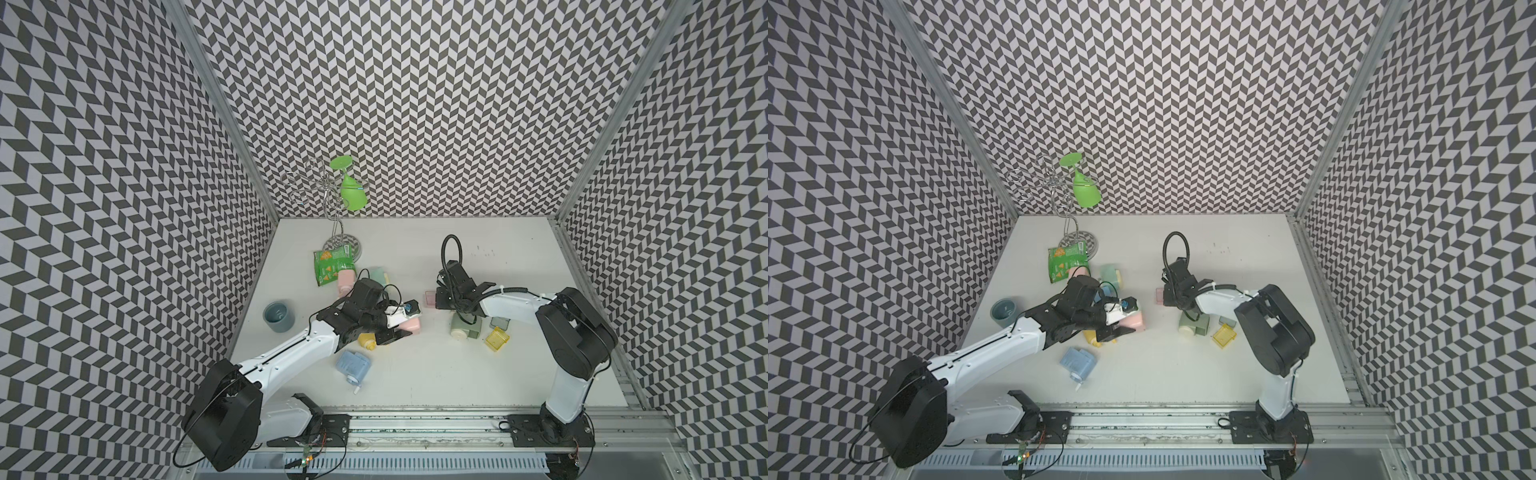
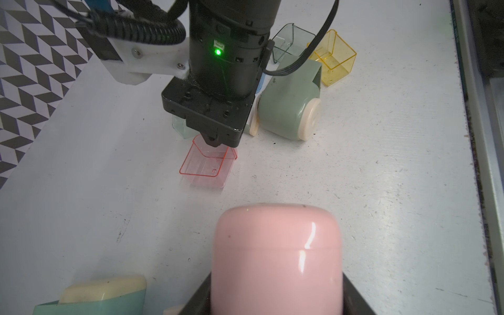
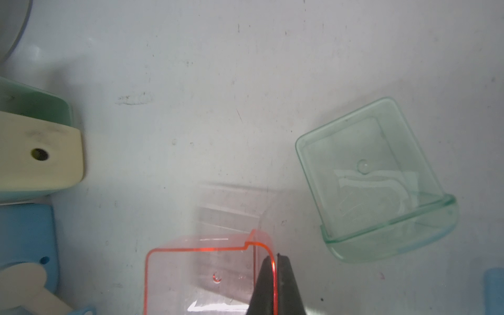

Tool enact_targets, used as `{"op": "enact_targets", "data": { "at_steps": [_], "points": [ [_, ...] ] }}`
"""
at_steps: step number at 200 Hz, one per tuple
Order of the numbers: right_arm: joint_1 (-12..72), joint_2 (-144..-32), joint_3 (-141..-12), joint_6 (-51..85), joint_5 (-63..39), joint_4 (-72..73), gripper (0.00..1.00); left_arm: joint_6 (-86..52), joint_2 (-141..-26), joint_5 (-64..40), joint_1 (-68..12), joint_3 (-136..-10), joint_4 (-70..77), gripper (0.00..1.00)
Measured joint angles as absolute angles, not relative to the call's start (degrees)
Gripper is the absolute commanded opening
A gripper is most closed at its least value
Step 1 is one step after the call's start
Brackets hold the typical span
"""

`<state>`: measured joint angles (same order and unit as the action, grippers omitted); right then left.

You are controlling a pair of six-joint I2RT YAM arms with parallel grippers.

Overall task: Put the tray back into the pencil sharpener
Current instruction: Pick up the container from the center of the board.

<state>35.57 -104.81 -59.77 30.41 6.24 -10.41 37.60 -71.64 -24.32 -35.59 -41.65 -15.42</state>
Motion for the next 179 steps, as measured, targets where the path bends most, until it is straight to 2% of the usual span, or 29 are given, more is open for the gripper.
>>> {"op": "enact_targets", "data": {
  "at_steps": [34, 71, 179],
  "points": [
    [36.0, -102.4, -59.5, 30.4, 6.1, -12.2, 0.00, 37.6, -71.1, -24.3, -35.6, -40.9, -14.6, 0.39],
    [38.3, -93.6, -57.4, 30.7, 5.8, -13.5, 0.00, 37.7, -70.3, -25.3, -35.6, -40.4, -14.3, 0.38],
    [51.1, -66.6, -39.5, 40.6, 8.8, -26.5, 0.00, 39.4, -68.4, -29.3, -36.4, -38.2, -12.1, 0.37]
  ]
}}
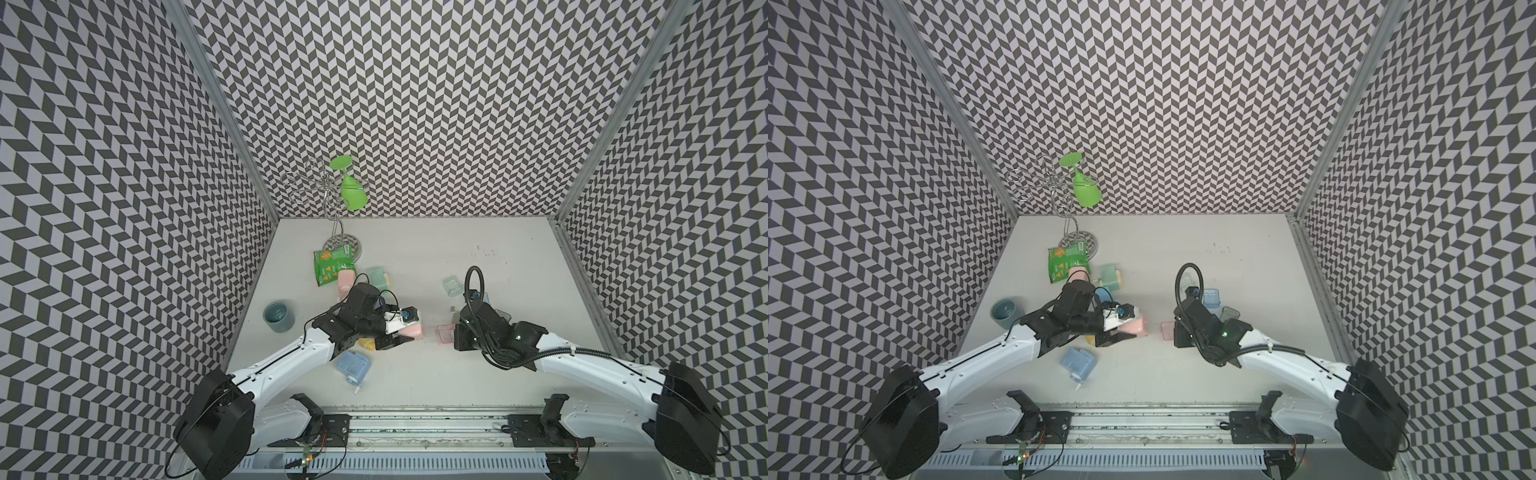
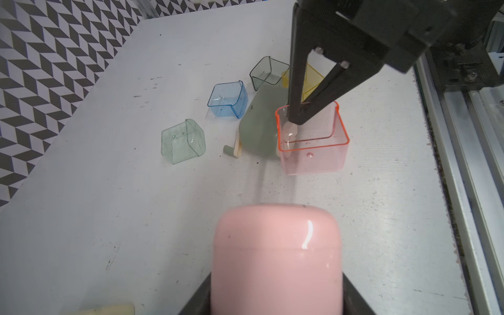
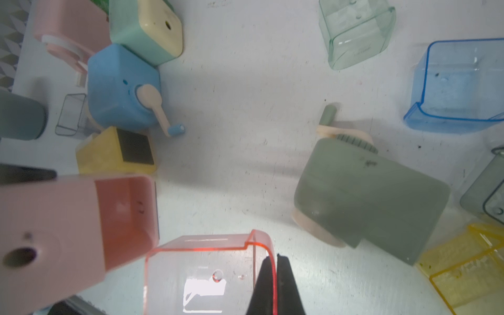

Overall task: Put the tray back into the pencil sharpener
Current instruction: Pick up the container from the center of the board, then place the pencil sharpener at the center of the board.

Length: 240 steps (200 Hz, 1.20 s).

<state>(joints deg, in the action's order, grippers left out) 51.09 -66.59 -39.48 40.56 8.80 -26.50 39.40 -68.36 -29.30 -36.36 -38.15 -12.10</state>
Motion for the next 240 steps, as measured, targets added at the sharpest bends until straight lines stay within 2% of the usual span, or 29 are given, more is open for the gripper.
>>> {"op": "enact_targets", "data": {
  "at_steps": [50, 138, 153, 169, 188, 240],
  "points": [
    [55.9, -65.4, -34.6, 46.0, 8.4, -27.6, 0.00, 40.3, -71.4, -28.4, -39.3, -38.1, -11.2, 0.37],
    [56.3, -70.4, -29.8, 49.2, 8.6, -23.7, 0.03, 41.3, -79.7, -24.2, -43.2, -40.7, -18.2, 0.39],
    [56.3, -71.1, -29.8, 49.4, 8.6, -22.1, 0.07, 40.5, -80.9, -23.5, -43.8, -41.9, -19.3, 0.42],
    [56.3, -71.4, -29.7, 49.7, 8.6, -21.1, 0.16, 39.6, -81.9, -23.1, -44.5, -42.9, -20.3, 0.48],
    [56.3, -71.4, -29.3, 50.3, 8.4, -20.7, 0.21, 39.0, -82.1, -23.0, -45.2, -43.0, -20.7, 0.55],
    [56.1, -71.4, -28.9, 50.7, 7.2, -18.5, 0.23, 37.7, -82.1, -22.3, -45.4, -43.0, -20.6, 0.73]
  ]
}}
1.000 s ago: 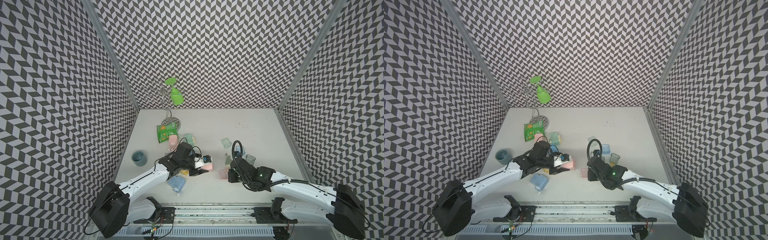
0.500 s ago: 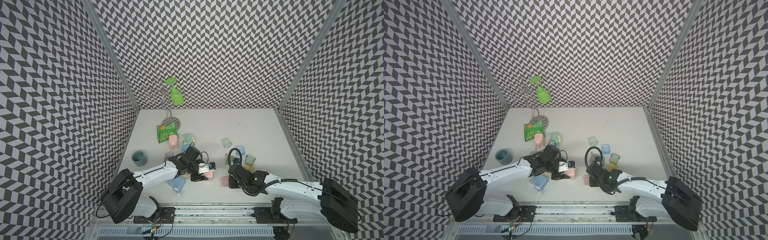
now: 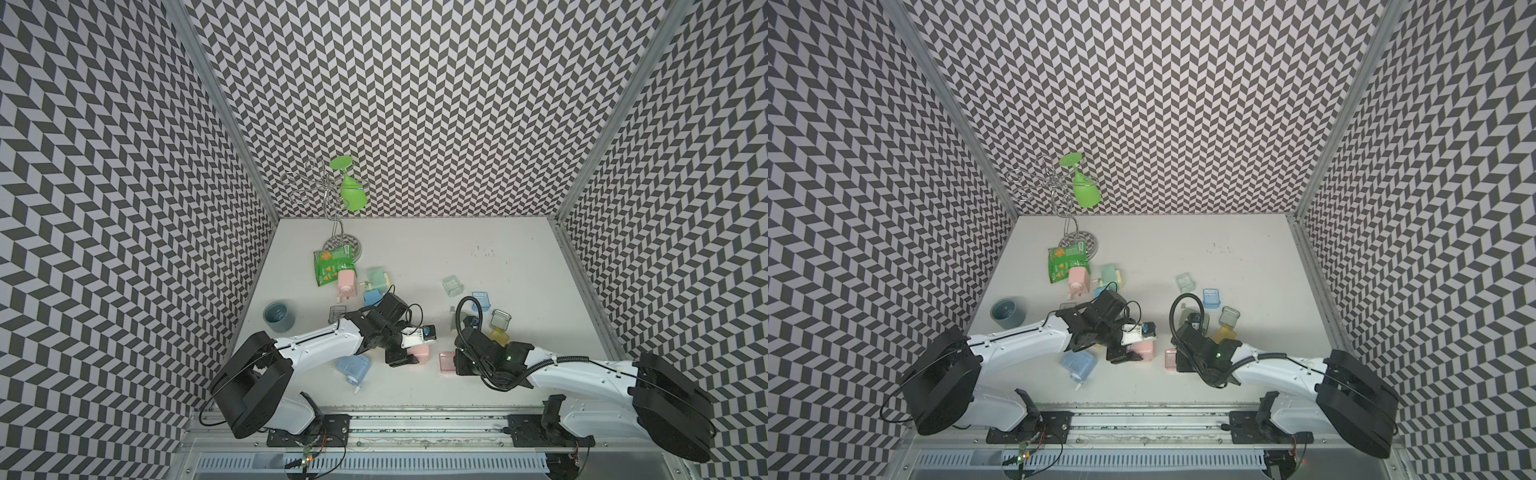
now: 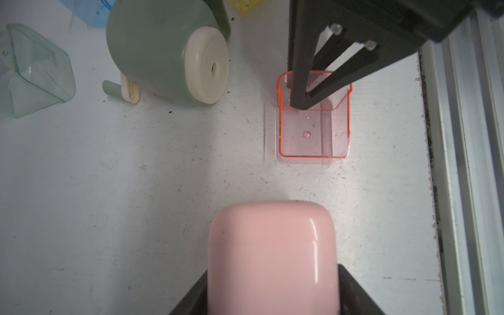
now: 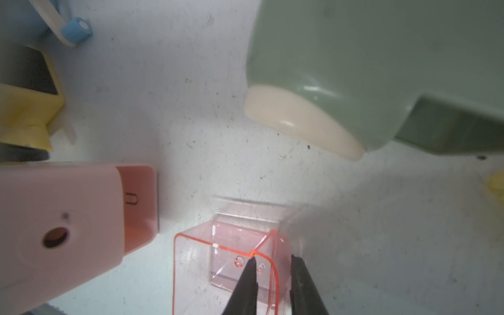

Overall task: Put the tray back into the pencil sharpener
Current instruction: Place the pencil sharpener at the center of the board, then close the container of the pencil sharpener.

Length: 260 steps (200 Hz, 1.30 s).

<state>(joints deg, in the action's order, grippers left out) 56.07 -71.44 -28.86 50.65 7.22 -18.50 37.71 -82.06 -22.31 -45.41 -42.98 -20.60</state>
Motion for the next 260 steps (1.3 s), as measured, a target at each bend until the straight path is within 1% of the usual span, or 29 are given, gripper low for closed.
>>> {"op": "enact_targets", "data": {
  "at_steps": [14, 27, 76, 101, 144, 210, 233, 260],
  "points": [
    [56.1, -71.4, -28.5, 50.6, 7.0, -17.6, 0.23, 37.6, -82.0, -22.2, -45.4, -43.0, -20.4, 0.74],
    [56.0, -71.4, -28.3, 50.6, 6.8, -17.2, 0.22, 37.6, -81.8, -22.2, -45.4, -42.9, -20.1, 0.72],
    [54.9, -71.4, -27.7, 50.6, 5.7, -14.7, 0.17, 37.8, -81.5, -22.5, -45.5, -42.5, -19.7, 0.55],
    [54.4, -72.1, -27.7, 50.7, 5.5, -13.7, 0.15, 37.8, -81.5, -22.7, -45.6, -42.5, -19.7, 0.51],
    [54.2, -75.6, -29.4, 51.8, 5.0, -13.2, 0.12, 37.6, -81.5, -22.7, -45.7, -42.5, -19.7, 0.49],
    [54.2, -77.9, -31.1, 53.5, 3.0, -11.4, 0.12, 37.4, -81.5, -22.8, -46.0, -42.5, -19.5, 0.50],
    [54.1, -79.1, -31.9, 54.1, 2.9, -11.5, 0.16, 37.3, -81.5, -22.8, -46.0, -42.5, -19.5, 0.50],
    [54.1, -79.5, -32.5, 54.5, 3.0, -12.0, 0.18, 37.3, -81.5, -22.8, -46.1, -42.4, -19.4, 0.50]
  ]
}}
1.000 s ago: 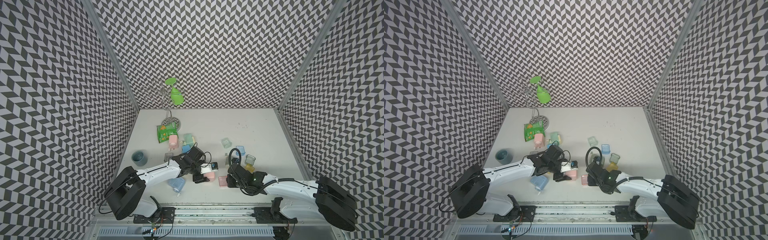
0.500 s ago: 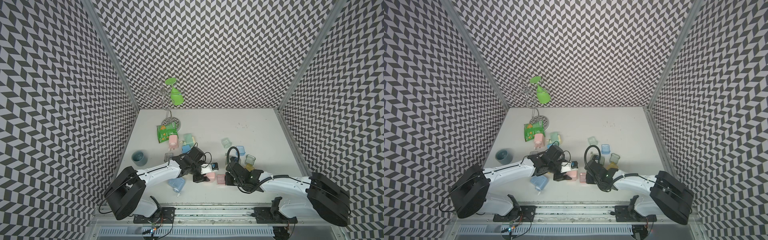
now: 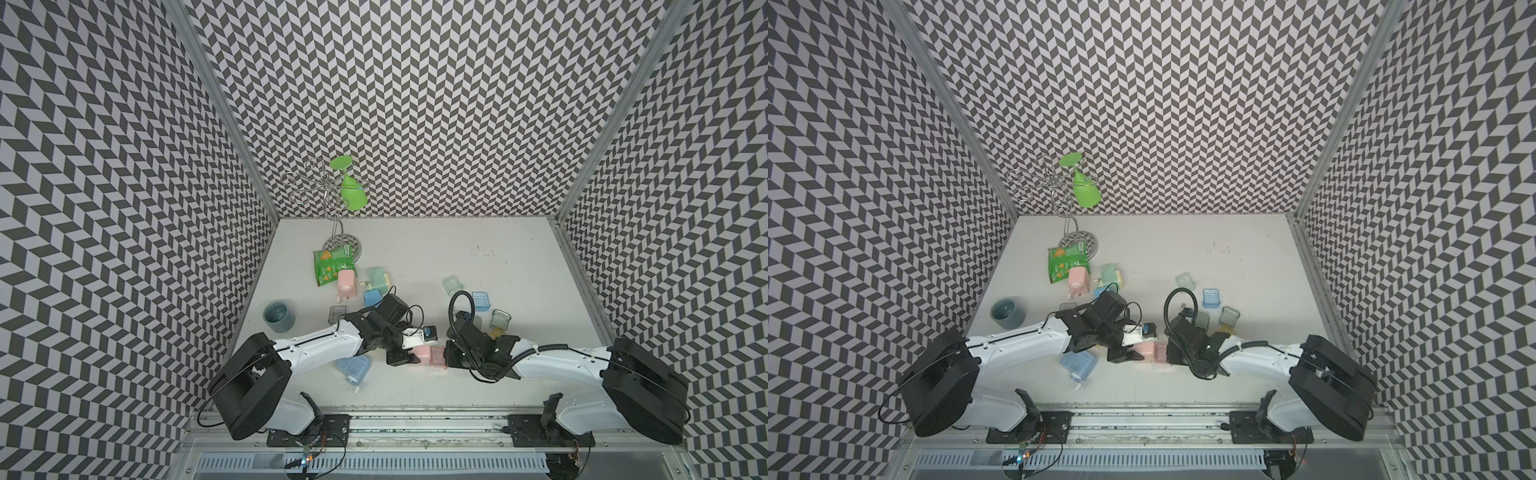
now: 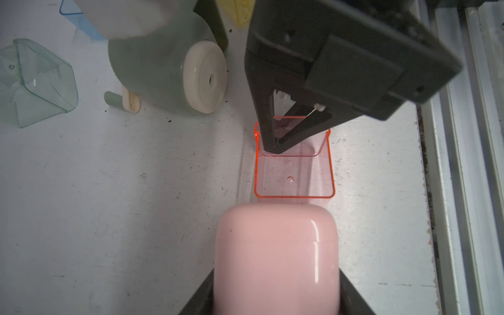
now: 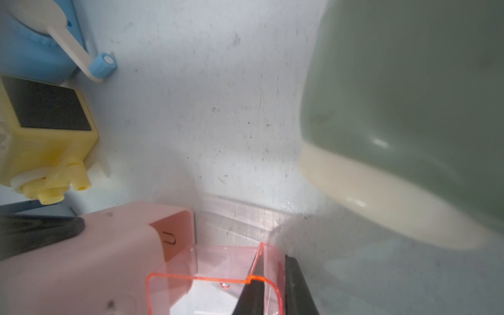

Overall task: Put the tray back into the pencil sharpener
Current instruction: Close the container of the pencil sharpener.

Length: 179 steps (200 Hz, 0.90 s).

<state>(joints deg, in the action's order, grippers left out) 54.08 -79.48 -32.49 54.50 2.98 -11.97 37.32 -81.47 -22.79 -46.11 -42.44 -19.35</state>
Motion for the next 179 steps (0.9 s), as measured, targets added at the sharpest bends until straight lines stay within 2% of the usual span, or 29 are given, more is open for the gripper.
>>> {"op": "enact_targets", "data": {
  "at_steps": [48, 179],
  "points": [
    [53.8, -77.6, -32.6, 54.2, 4.5, -13.5, 0.22, 37.2, -81.5, -22.8, -46.1, -42.4, -19.3, 0.50],
    [53.8, -77.2, -31.4, 53.2, 1.5, -10.7, 0.20, 36.6, -81.5, -22.8, -46.1, -42.4, -19.2, 0.48]
  ]
}}
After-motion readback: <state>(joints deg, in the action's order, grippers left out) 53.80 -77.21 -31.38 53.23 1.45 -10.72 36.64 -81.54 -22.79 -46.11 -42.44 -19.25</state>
